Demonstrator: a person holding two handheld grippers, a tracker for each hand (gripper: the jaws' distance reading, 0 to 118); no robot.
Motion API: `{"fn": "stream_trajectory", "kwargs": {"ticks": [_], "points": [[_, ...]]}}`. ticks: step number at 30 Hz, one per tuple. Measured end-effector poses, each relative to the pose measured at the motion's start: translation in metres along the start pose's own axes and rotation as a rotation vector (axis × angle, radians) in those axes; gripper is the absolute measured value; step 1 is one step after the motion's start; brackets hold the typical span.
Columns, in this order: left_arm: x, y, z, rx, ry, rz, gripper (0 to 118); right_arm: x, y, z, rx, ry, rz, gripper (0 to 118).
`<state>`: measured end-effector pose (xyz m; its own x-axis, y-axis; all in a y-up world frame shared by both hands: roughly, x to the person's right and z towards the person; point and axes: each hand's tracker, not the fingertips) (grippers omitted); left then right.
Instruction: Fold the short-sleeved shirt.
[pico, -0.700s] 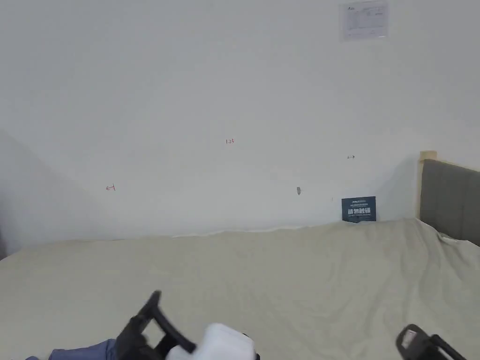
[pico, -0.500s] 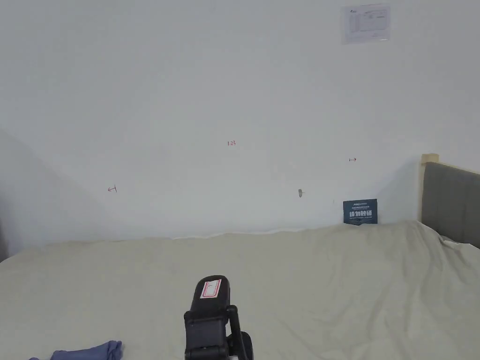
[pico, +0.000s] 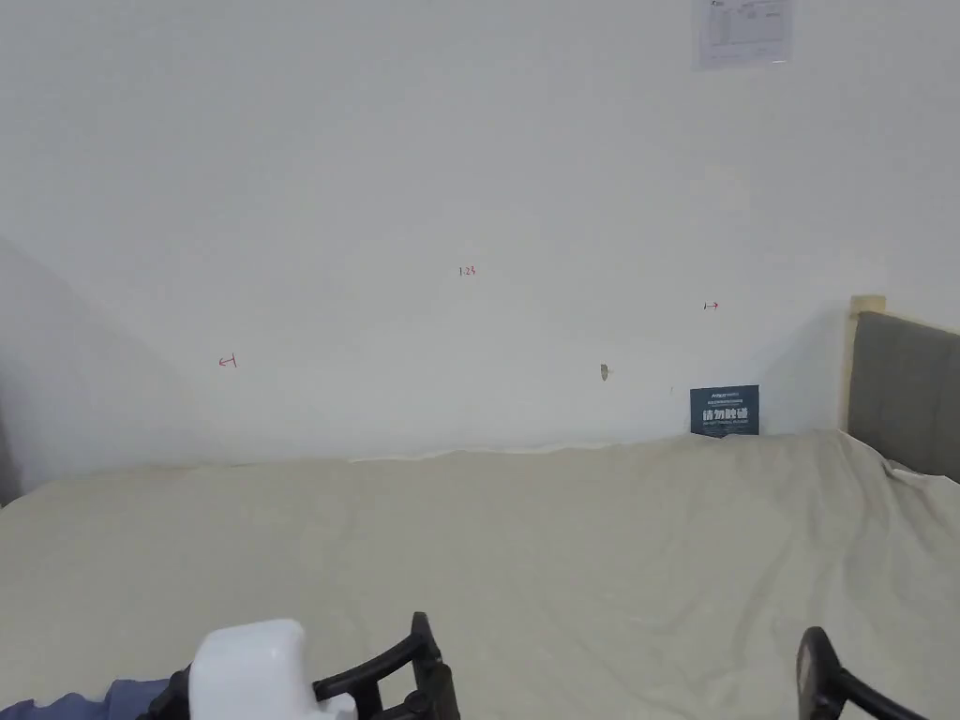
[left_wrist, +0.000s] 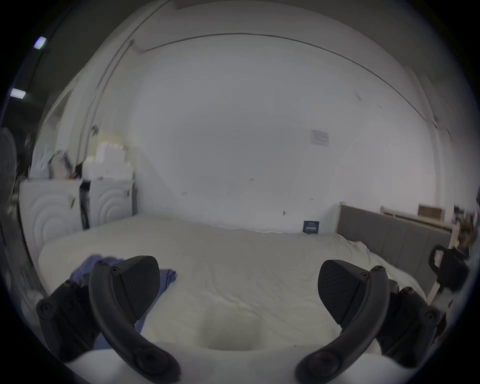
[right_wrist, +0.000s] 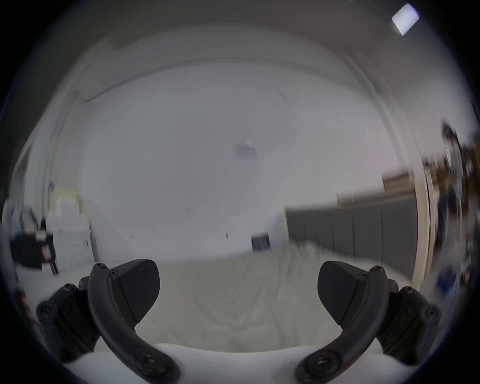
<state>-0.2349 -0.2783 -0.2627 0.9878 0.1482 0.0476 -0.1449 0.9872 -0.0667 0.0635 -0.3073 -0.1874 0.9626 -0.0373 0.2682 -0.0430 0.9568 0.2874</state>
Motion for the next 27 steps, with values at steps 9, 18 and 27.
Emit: {"fn": "stream_trajectory", "kwargs": {"ticks": [9,18,27], "points": [[0.007,-0.015,0.002,0.051,0.055,-0.109,118,-0.007,-0.014,-0.001,-0.085,0.022,-0.019,118],[0.006,-0.021,0.000,0.030,0.072,-0.114,118,0.000,-0.011,-0.009,-0.141,0.009,-0.055,118],[0.005,-0.017,-0.001,0.011,0.038,-0.084,118,-0.004,-0.008,-0.008,-0.146,0.095,-0.089,118]]}}
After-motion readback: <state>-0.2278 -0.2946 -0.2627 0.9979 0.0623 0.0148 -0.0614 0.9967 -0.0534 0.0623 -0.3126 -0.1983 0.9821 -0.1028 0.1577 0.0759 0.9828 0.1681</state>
